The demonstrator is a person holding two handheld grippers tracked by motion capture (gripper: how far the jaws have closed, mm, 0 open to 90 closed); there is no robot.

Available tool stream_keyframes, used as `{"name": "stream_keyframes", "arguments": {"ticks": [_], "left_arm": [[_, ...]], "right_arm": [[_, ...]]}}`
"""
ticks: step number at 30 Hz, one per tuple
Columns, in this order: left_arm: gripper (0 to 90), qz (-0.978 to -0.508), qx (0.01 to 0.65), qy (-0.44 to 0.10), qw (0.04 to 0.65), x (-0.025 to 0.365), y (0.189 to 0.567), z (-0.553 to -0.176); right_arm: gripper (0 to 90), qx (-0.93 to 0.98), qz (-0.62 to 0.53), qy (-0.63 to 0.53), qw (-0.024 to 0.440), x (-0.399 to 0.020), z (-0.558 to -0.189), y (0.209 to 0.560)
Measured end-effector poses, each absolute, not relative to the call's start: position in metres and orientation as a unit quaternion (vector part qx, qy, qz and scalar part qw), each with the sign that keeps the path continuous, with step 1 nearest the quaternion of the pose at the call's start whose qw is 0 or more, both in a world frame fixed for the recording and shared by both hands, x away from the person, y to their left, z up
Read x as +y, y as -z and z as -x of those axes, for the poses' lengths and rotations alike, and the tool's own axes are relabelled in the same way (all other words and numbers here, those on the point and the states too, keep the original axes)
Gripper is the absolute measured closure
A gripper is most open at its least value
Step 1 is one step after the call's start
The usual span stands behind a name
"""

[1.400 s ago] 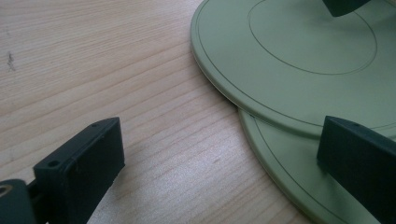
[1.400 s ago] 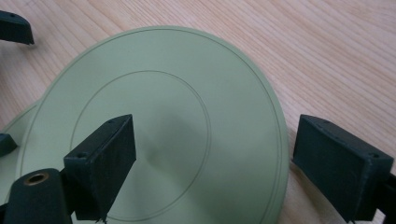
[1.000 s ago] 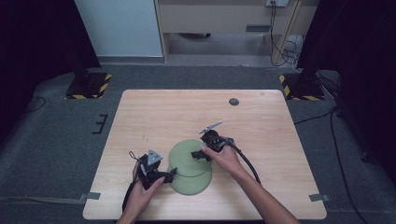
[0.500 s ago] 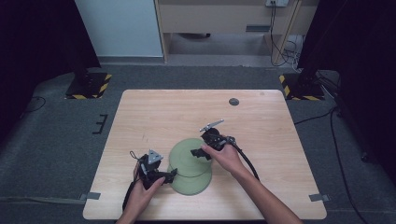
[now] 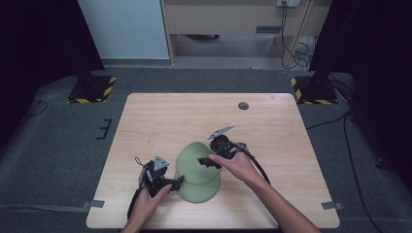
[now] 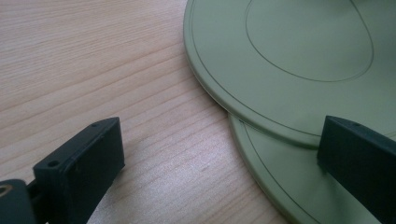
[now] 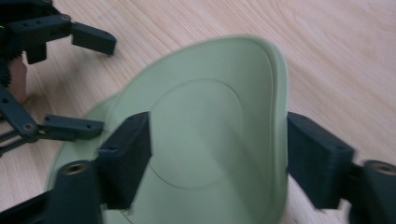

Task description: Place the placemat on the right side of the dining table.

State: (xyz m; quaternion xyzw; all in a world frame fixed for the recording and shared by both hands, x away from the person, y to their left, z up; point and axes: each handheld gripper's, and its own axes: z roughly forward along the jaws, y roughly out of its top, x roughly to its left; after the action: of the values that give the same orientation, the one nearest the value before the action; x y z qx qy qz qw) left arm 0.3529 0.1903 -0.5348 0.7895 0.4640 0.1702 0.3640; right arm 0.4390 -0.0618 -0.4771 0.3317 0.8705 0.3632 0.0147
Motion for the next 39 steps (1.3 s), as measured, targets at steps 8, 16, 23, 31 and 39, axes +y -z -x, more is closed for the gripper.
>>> {"name": "stream_keyframes", "arguments": {"ticks": [8,16,23,31,39], "left_arm": [[0.0,-0.789,0.465,-0.169,0.364,0.19,0.535,-0.353],[0.0,-0.789,0.464,-0.17,0.364,0.19,0.535,-0.353],[0.1,-0.789,0.464,-0.171,0.363,0.191,0.535,-0.352],[0.1,-0.788,0.467,-0.166,0.365,0.192,0.535,-0.352],[1.8,-0.784,0.472,-0.161,0.37,0.197,0.533,-0.351]], "right_arm": [[41.5,0.874,-0.326,-0.36,-0.014,-0.07,-0.446,0.486],[64.3,0.866,-0.331,-0.374,-0.005,-0.074,-0.449,0.482],[82.2,0.864,-0.33,-0.38,0.011,-0.076,-0.447,0.477],[84.9,0.858,-0.325,-0.397,-0.001,-0.079,-0.443,0.466],[85.3,0.855,-0.321,-0.408,-0.015,-0.08,-0.442,0.457]]}}
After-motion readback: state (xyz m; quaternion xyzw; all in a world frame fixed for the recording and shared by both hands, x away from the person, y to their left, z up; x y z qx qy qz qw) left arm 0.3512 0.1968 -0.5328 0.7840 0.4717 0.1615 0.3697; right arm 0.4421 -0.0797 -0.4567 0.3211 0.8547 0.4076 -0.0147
